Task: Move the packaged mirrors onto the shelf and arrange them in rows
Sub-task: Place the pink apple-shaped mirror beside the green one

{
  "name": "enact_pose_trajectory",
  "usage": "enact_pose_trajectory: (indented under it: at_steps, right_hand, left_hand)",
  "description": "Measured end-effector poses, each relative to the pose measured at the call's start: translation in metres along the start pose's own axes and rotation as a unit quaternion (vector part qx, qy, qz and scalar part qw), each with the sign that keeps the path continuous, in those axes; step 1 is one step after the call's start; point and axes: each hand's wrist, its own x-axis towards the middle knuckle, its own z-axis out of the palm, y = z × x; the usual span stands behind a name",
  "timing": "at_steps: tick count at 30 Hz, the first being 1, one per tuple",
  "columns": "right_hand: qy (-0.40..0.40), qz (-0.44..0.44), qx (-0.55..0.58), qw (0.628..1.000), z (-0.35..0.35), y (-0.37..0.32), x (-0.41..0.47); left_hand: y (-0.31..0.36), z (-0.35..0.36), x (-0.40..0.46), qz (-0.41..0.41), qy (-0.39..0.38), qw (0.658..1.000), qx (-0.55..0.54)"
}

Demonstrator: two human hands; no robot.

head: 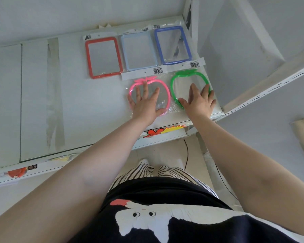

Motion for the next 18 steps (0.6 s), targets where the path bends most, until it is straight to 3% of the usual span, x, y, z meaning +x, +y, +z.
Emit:
enact_pose_trajectory:
  at_steps: [9,14,18]
  right_hand:
    - [0.022,-0.005,0.010,1.000,-0.003,0.000,-0.002]
    - [0.077,-0.017,0.058,0.995,-0.011,-0.007,-0.004]
    - [0.066,-0.039,0.134,0.988,-0.014,-0.024,-0.012]
  left_hand:
    - [0.002,0.002,-0.004,-0.009,0.040,0.999,0.001]
    - [-0.003,-0.002,-0.003,-0.016,0.123,0.991,-0.040]
    - [-0.012,-0.018,-0.010,0.008,0.171,0.982,-0.082]
